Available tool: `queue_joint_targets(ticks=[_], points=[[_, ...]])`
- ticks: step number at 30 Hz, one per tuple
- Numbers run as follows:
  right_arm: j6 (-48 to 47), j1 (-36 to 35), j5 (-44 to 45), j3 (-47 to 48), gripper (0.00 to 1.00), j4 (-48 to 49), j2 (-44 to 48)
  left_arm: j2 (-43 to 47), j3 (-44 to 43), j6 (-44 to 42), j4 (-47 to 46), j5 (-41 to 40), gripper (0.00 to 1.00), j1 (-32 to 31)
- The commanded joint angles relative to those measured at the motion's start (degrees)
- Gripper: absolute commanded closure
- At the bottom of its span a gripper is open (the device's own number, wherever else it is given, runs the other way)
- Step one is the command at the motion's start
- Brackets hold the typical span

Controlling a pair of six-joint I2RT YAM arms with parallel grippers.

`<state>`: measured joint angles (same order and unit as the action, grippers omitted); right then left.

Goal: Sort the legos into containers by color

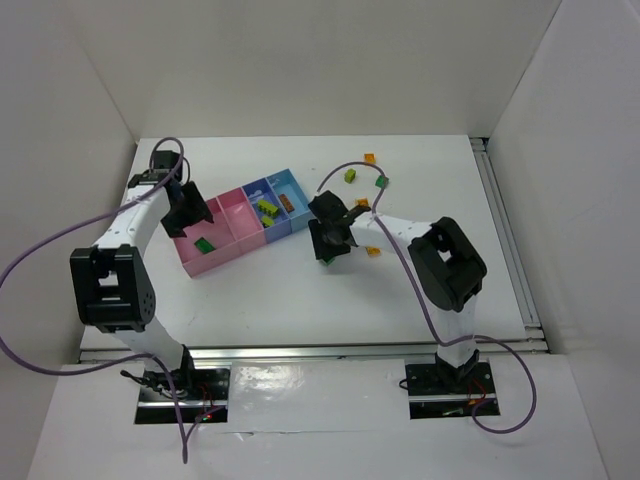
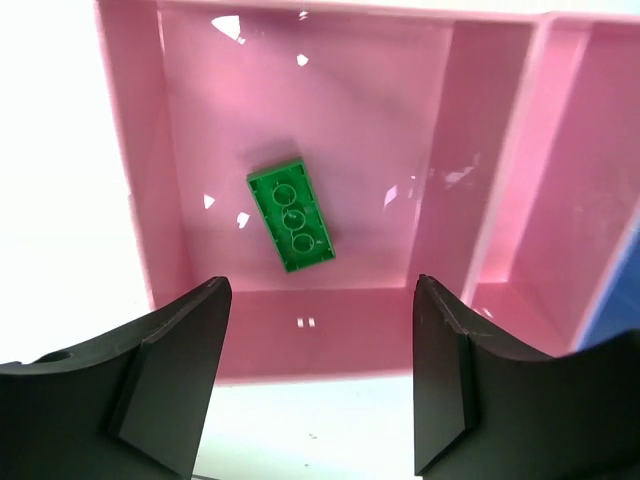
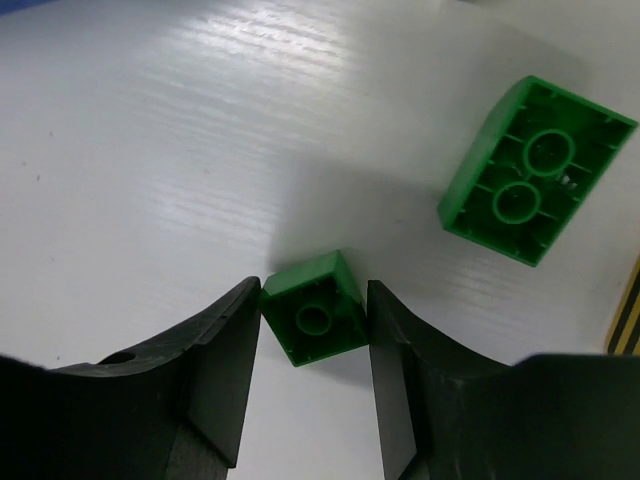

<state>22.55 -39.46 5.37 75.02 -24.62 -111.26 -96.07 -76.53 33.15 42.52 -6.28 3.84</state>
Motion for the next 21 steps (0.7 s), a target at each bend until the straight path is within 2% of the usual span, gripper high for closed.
queue_joint_targets(ticks=[1, 3, 8, 14, 17, 18, 21], points=[[-0.31, -1.4, 0.79, 2.06, 0.57, 1.24, -0.01, 4.66, -2.91, -0.63, 0.98, 1.98, 0.25, 0.56], [-0.83, -2.02, 0.26, 2.67, 0.65, 0.46, 0.52, 5.54, -3.44, -0.1, 1.51, 2.5, 0.25, 0.56], [-1.36, -5.44, -0.97, 7.76, 0.66, -0.6, 2.54, 8.61, -4.67, 1.74, 3.35, 4.69, 0.25, 2.92], [-4.79, -7.21, -3.08, 20.67, 0.66, 0.18, -0.87, 13.0, -6.0, 4.64, 4.5, 6.72, 0.25, 4.95], [-6.2, -7.91, -4.65, 31.38, 0.66, -0.68, -7.09, 14.25, -5.38, 5.26, 4.5, 6.72, 0.25, 5.57], [-6.72, -8.43, -5.27, 38.46, 0.66, -1.65, -9.04, 14.25, -4.69, 5.26, 3.89, 7.33, 0.25, 6.09], [-8.65, -10.19, -6.16, 50.25, 0.66, -3.77, -16.07, 13.72, -4.68, 5.26, 5.28, 8.74, 0.25, 6.71]])
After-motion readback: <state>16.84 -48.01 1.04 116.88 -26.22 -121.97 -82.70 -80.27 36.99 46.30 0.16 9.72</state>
